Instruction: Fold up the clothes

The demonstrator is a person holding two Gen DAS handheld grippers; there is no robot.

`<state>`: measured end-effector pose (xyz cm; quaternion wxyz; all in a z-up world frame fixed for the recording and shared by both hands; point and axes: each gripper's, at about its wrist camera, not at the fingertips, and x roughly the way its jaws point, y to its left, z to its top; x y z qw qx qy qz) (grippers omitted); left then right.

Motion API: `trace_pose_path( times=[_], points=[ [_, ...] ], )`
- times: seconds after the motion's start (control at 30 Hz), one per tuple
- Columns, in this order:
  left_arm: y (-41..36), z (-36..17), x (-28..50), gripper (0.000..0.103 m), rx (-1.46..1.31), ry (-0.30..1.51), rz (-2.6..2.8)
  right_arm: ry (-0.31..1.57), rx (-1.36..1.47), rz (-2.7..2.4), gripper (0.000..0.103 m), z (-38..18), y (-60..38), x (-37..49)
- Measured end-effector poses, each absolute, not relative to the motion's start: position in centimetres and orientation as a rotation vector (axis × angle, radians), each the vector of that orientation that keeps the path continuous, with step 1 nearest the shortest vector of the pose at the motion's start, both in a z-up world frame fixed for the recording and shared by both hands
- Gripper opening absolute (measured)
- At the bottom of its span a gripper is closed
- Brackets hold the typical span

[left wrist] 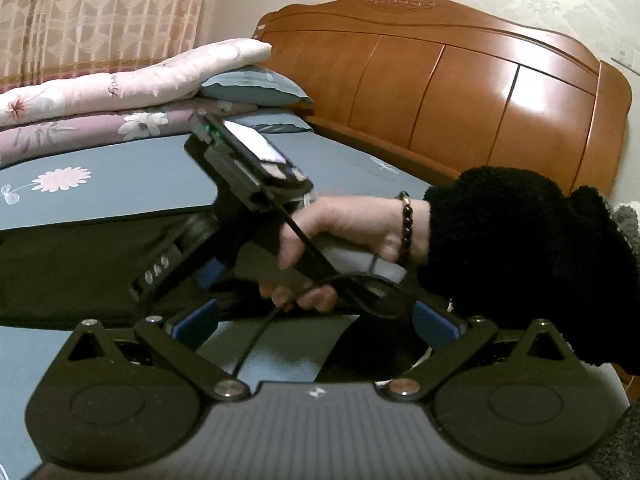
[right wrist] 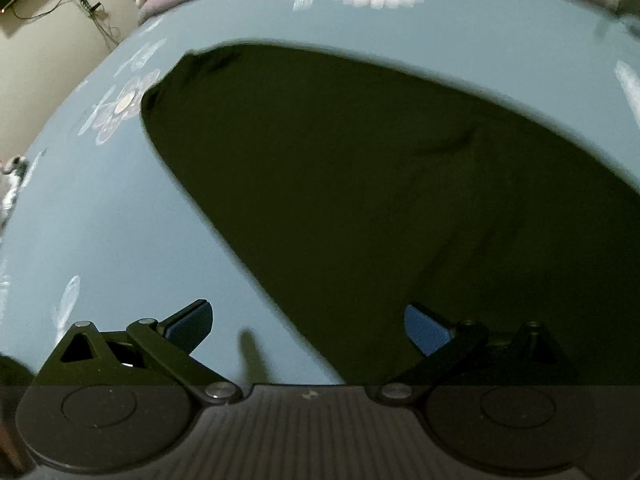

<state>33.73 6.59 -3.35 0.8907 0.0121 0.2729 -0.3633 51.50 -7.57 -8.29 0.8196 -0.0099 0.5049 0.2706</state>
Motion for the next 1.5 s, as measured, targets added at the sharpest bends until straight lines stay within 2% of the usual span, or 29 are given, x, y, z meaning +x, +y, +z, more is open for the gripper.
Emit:
trace_pose_path(
  times=[0.27, 0.5, 0.73, 0.87, 1.03, 1.27, 1.5],
  points=[
    [6.7, -3.2, 33.5, 0.102, 0.011, 0.554, -0.776, 1.013, 0.125, 0.519, 0.103, -7.6, -9.1, 57.4],
    [6.8, -3.5, 33.8, 0.102, 0.008, 0.57, -0.756, 0.994, 0.068, 0.53, 0.103, -10.6, -5.1, 61.0],
    [6.9, -3.7, 33.8, 0.102, -0.001, 0.577, -0.745, 0.993, 0.183, 0.711, 0.103, -10.1, -2.2, 61.3],
    [6.7, -3.7, 33.6, 0.102, -0.001, 0.578, -0.748, 0.965, 0.103, 0.699, 0.103, -8.6, -1.8, 60.4],
    [6.5, -3.5, 33.3, 0.102, -0.01, 0.574, -0.768, 0.955, 0.041, 0.574, 0.103, -7.2, -6.3, 60.2],
    [5.8, -3.4, 32.9, 0.102, -0.015, 0.569, -0.817, 1.02, 0.125, 0.385, 0.103, -9.4, -16.2, 60.0],
    [5.0, -3.3, 32.6, 0.102, -0.035, 0.579, -0.86, 1.013, 0.094, 0.235, 0.103, -8.6, -22.3, 57.8]
  ],
)
